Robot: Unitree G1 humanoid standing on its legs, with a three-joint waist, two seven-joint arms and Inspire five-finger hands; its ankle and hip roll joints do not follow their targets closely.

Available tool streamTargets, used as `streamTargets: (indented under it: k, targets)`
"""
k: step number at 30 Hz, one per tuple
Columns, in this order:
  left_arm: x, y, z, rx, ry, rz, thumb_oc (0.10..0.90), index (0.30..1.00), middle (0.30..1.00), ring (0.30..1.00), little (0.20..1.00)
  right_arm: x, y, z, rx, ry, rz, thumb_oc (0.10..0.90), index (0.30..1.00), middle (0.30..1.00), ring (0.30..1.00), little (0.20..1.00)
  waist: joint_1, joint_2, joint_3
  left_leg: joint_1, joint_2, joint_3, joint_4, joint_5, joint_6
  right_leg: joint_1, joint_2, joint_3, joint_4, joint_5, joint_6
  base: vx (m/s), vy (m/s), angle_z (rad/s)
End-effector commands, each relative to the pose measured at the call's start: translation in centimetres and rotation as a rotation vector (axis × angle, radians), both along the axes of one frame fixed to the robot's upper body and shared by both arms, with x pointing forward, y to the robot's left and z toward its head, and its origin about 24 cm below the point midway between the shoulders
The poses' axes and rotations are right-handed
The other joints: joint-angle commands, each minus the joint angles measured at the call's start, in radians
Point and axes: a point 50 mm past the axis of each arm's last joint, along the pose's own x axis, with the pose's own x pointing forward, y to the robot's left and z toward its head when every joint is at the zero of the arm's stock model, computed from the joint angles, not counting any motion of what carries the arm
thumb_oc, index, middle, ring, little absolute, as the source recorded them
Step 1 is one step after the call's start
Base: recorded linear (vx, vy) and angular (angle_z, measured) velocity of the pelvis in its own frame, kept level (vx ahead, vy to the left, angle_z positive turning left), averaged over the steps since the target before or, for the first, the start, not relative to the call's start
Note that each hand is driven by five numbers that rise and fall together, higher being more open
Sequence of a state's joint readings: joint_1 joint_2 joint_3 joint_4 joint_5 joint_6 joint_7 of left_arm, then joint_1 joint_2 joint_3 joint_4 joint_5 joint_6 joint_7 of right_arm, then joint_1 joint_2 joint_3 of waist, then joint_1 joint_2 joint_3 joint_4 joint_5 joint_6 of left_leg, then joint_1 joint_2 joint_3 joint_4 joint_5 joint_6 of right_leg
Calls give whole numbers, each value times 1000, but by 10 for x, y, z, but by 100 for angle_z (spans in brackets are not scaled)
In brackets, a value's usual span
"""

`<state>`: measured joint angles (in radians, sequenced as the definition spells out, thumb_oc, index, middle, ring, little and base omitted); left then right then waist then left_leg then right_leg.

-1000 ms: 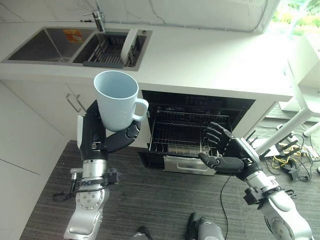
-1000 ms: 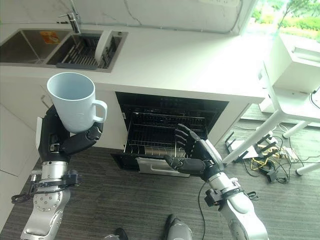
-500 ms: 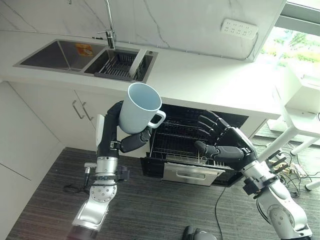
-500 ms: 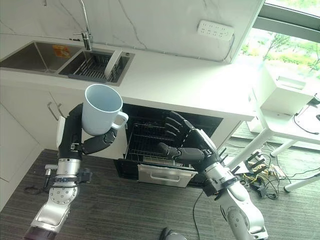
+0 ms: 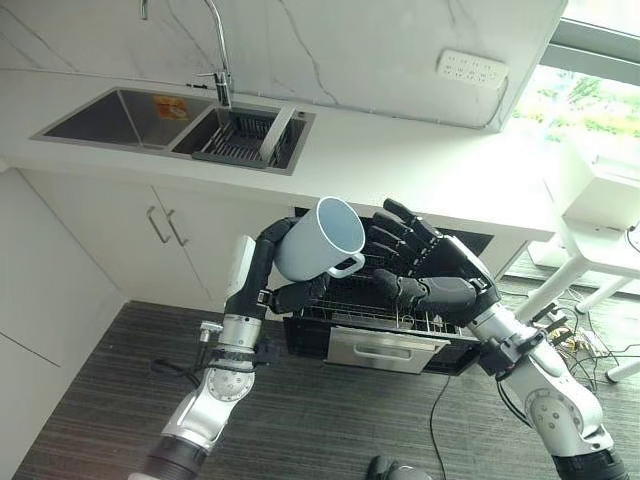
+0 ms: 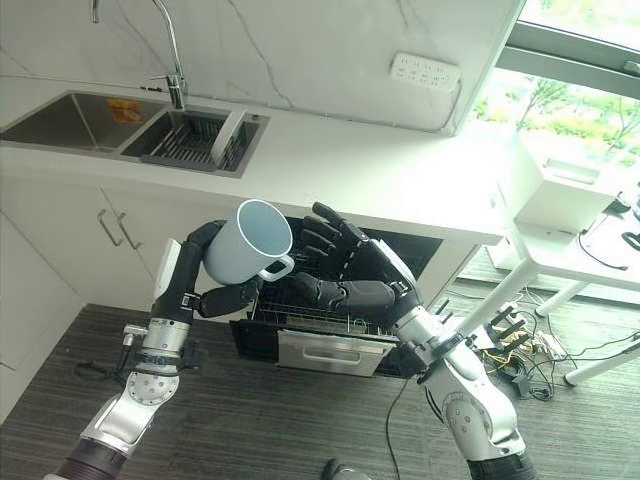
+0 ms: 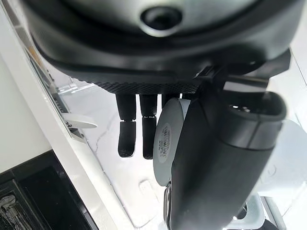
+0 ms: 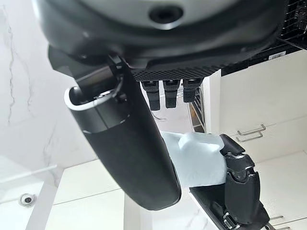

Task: Place the dishes in the dishwasher.

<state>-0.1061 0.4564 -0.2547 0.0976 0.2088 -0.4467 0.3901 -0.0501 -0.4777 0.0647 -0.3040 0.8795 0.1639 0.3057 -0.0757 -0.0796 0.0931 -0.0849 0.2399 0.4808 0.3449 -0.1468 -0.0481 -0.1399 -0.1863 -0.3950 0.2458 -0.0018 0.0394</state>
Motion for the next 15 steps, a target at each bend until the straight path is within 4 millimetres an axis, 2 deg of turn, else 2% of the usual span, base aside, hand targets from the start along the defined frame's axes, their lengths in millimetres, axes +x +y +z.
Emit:
streamTargets:
  k: [1,15]
  targets:
    - [2,-24,53,-43,-299,-157,400,300,300,300,300,3,4,56,72,-288,-9,800,900,900,900,900,8,6,-50,87,-20,-100,-45,-116,-11,43,-14,89,54,-120,106,47,39,-9]
    - [-2,-37,54,-49,-304,-219,400,300,300,300,300,7,12,50,45,-230,12,800,900,900,900,900,9,6,-54,86,-25,-103,-45,-117,-9,44,-17,98,54,-123,107,4,4,-1]
